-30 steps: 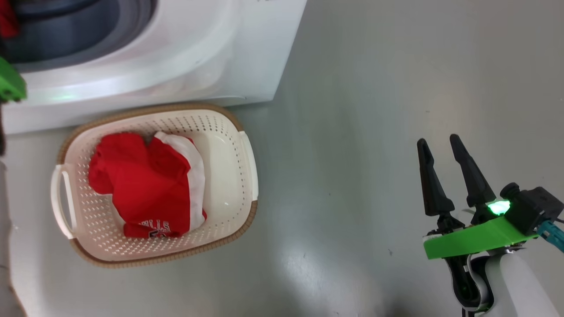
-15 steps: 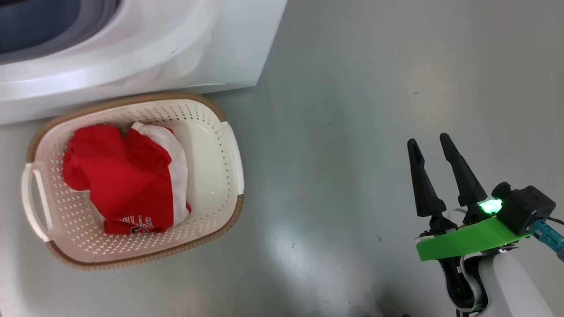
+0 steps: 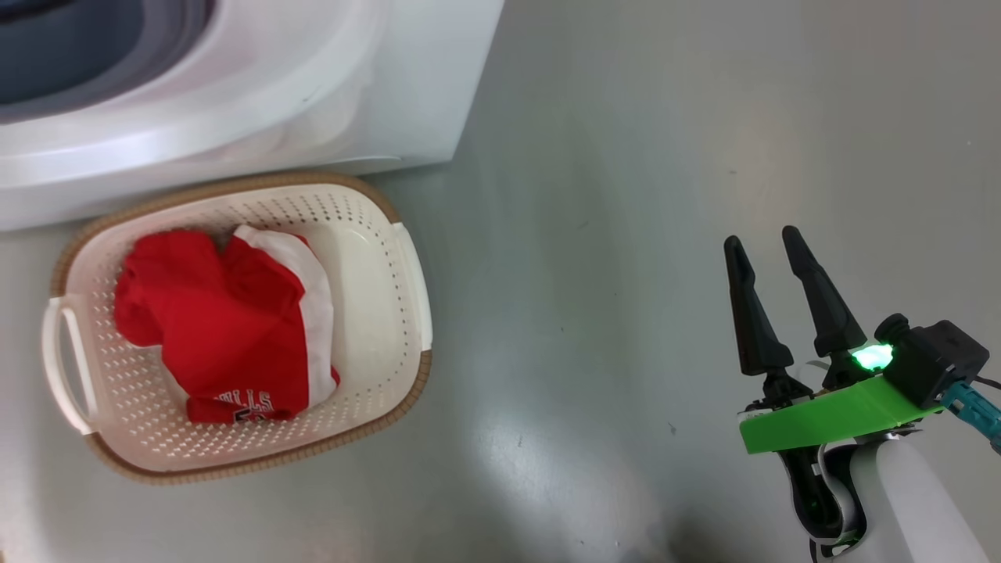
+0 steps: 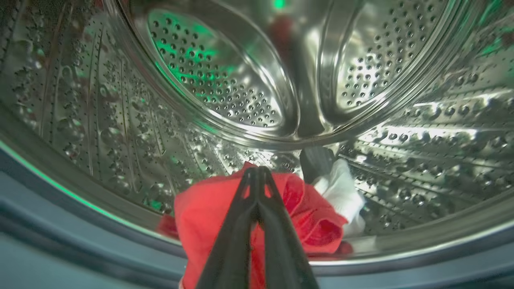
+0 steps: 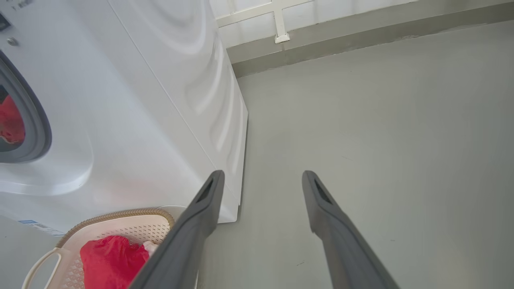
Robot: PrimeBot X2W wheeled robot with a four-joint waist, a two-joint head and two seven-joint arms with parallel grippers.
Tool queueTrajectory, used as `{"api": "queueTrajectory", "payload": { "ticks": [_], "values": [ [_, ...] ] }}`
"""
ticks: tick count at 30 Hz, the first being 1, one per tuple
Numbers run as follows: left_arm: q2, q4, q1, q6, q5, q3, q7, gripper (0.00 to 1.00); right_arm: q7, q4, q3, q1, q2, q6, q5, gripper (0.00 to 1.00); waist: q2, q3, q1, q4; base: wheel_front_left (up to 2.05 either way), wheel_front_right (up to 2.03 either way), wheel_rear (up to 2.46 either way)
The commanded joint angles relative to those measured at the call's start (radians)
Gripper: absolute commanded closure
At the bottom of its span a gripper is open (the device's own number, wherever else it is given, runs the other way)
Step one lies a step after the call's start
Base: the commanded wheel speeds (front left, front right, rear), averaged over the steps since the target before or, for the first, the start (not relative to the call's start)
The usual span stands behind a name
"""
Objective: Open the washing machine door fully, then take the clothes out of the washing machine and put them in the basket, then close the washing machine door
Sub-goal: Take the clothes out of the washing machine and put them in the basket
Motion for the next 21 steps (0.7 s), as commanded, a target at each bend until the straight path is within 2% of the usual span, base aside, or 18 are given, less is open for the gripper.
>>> {"api": "queueTrajectory", "payload": {
  "ticks": [1, 9, 21],
  "values": [
    [0.036, -0.076, 0.055, -0.015, -0.025, 0.028, -0.005, 1.00, -0.006, -0.017, 0.018, 0.009, -0.003, 0.006, 0.009, 0.00, -0.0001, -0.022, 0.0000, 0.013, 0.00, 0.00, 0.00],
    [-0.027, -0.324, 0.286, -0.051, -0.067, 0.105, -0.005, 1.00, -0.006, 0.007, 0.020, 0.034, -0.003, 0.006, -0.007, 0.00, -0.0001, -0.115, 0.0000, 0.049, 0.00, 0.00, 0.00],
    [-0.133, -0.548, 0.528, -0.074, -0.068, 0.128, -0.005, 1.00, -0.006, 0.031, 0.019, 0.084, -0.003, 0.006, -0.019, 0.00, -0.0001, -0.231, 0.0000, 0.094, 0.00, 0.00, 0.00]
  ]
}}
